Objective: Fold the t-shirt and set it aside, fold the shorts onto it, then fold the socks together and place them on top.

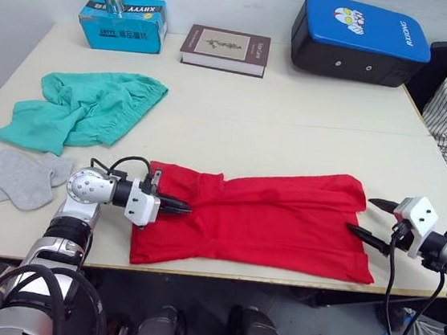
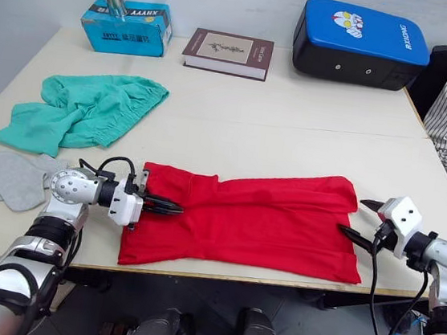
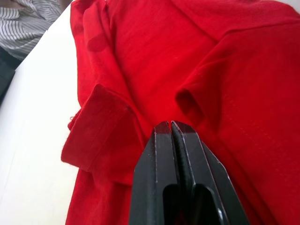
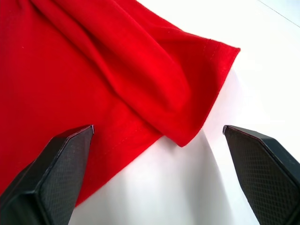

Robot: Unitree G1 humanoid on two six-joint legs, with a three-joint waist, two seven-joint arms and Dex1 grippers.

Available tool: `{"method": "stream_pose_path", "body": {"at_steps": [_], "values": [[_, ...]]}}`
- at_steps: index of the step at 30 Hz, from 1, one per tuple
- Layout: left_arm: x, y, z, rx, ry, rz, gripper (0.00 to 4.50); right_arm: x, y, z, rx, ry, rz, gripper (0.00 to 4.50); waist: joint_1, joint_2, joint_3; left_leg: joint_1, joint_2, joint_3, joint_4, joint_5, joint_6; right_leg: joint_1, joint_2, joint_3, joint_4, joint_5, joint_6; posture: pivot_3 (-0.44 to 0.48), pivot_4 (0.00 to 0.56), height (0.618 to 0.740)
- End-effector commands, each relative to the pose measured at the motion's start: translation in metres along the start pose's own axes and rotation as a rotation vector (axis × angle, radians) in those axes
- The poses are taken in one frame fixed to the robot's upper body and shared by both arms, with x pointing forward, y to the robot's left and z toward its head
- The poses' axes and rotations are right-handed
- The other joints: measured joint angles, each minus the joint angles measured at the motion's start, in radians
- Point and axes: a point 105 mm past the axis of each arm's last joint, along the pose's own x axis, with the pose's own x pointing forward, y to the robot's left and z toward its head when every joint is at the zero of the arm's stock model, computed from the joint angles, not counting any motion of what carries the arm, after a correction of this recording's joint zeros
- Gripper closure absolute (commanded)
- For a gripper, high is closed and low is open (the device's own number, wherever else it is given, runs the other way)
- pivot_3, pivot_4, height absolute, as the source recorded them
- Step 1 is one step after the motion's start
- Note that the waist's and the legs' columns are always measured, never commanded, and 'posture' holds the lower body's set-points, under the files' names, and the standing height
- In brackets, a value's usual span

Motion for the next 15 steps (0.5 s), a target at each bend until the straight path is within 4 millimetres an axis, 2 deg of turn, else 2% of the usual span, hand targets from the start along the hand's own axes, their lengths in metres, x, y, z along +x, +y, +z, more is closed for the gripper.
{"method": "stream_pose_path", "body": {"at_steps": [1,3,6,11,15], "values": [[-0.014,-0.002,-0.003,0.018,0.038,0.003,4.46,-0.005,-0.001,0.0,0.004,0.003,-0.018,0.0,0.0,0.0,0.0,0.0,0.0,0.0,0.0,0.0,0.0,0.0,0.0,0.0,0.0,0.0,0.0,0.0,0.15,0.74],[-0.016,-0.004,-0.004,-0.002,0.036,-0.011,4.46,-0.005,-0.001,-0.001,0.008,0.005,-0.019,0.0,0.0,0.0,0.0,0.0,0.001,0.0,0.0,0.0,0.0,0.0,0.0,0.0,0.0,0.0,0.0,0.0,0.15,0.74],[-0.019,0.0,-0.003,-0.068,0.014,0.004,3.88,-0.005,0.0,-0.002,0.014,0.008,-0.02,0.0,0.0,0.0,0.0,0.0,0.001,0.0,0.0,0.0,0.0,0.0,0.001,0.0,0.0,0.0,0.0,0.0,0.15,0.74],[-0.027,0.016,0.006,-0.252,-0.041,0.068,2.38,-0.006,0.002,-0.003,0.017,0.01,-0.02,0.0,0.0,0.0,0.0,0.0,0.0,0.0,0.0,0.0,0.0,0.001,0.001,0.0,0.0,0.0,0.0,0.0,0.15,0.74],[-0.042,0.023,0.024,-0.324,-0.061,0.138,1.14,-0.01,0.001,-0.004,0.019,0.011,-0.03,0.0,-0.001,0.0,0.0,0.0,0.001,0.0,0.0,0.0,0.0,0.001,0.002,0.0,0.002,0.0,0.0,0.0,0.15,0.74]]}}
